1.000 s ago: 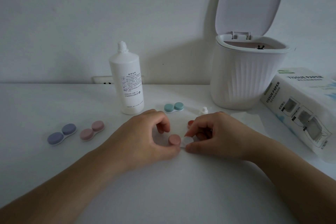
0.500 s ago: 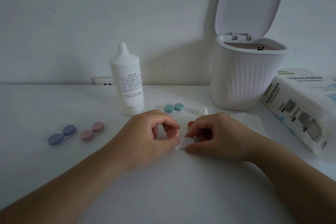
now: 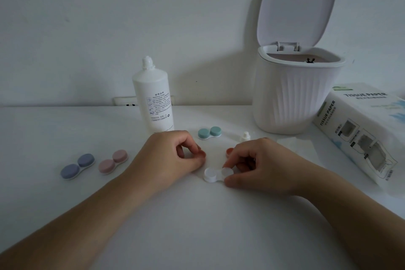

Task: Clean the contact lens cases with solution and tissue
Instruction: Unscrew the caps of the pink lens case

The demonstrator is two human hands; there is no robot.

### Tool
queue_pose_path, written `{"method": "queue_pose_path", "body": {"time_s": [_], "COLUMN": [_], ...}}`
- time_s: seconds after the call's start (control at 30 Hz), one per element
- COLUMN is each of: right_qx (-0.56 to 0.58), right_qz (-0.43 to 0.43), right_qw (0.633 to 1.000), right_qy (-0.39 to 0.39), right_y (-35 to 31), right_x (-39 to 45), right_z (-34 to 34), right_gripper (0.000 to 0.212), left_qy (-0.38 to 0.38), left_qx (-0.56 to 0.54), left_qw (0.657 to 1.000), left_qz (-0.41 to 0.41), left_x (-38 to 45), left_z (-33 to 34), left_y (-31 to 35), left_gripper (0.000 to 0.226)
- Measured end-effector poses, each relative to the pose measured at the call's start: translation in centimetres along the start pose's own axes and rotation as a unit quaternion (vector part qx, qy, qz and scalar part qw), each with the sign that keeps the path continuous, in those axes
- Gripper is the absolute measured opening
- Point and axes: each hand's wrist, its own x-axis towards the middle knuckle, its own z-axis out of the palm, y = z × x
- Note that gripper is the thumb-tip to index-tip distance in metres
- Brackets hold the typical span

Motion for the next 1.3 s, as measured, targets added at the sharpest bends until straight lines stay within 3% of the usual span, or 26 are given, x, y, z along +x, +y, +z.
{"method": "queue_pose_path", "body": {"time_s": [0.13, 0.23, 0.4, 0.53, 0.7, 0.93, 1.1, 1.2, 1.3], "right_qx": [0.007, 0.011, 0.012, 0.010, 0.004, -0.028, -0.005, -0.061, -0.150], "right_qz": [0.002, 0.002, -0.010, -0.018, -0.032, -0.026, -0.015, 0.008, 0.044], "right_qw": [1.000, 1.000, 1.000, 1.000, 0.999, 0.999, 0.991, 0.973, 0.955], "right_qy": [-0.001, 0.000, -0.003, -0.001, 0.003, 0.028, 0.136, 0.222, 0.253], "right_y": [-0.1, -0.1, 0.0, 0.0, 0.1, -0.2, -0.6, 0.1, 1.4], "right_x": [0.0, 0.0, -0.1, -0.1, -0.1, -0.3, -1.5, -2.8, -4.6], "right_z": [0.0, 0.0, 0.1, 0.1, 0.2, 0.0, -1.9, -3.8, -5.0], "right_gripper": [0.019, 0.019, 0.017, 0.018, 0.023, 0.024, 0.016, 0.011, 0.010], "left_qy": [-0.008, -0.017, -0.103, -0.125, -0.127, -0.112, -0.111, -0.105, -0.106], "left_qx": [0.027, 0.022, 0.000, 0.009, 0.004, -0.012, -0.019, -0.023, -0.026], "left_qw": [1.000, 0.997, 0.988, 0.986, 0.989, 0.991, 0.991, 0.991, 0.991], "left_qz": [0.012, 0.071, 0.114, 0.111, 0.082, 0.075, 0.079, 0.077, 0.073], "left_x": [-0.1, -0.2, -1.4, -1.5, -1.4, -1.3, -1.4, -1.4, -1.4], "left_z": [0.0, -0.5, -1.5, -1.1, -0.4, -0.1, -0.1, 0.0, 0.1], "left_y": [0.5, 0.9, 0.8, 0.9, 0.8, 1.0, 1.0, 0.8, 0.7], "left_gripper": [0.016, 0.012, 0.031, 0.046, 0.021, 0.017, 0.015, 0.017, 0.015]}}
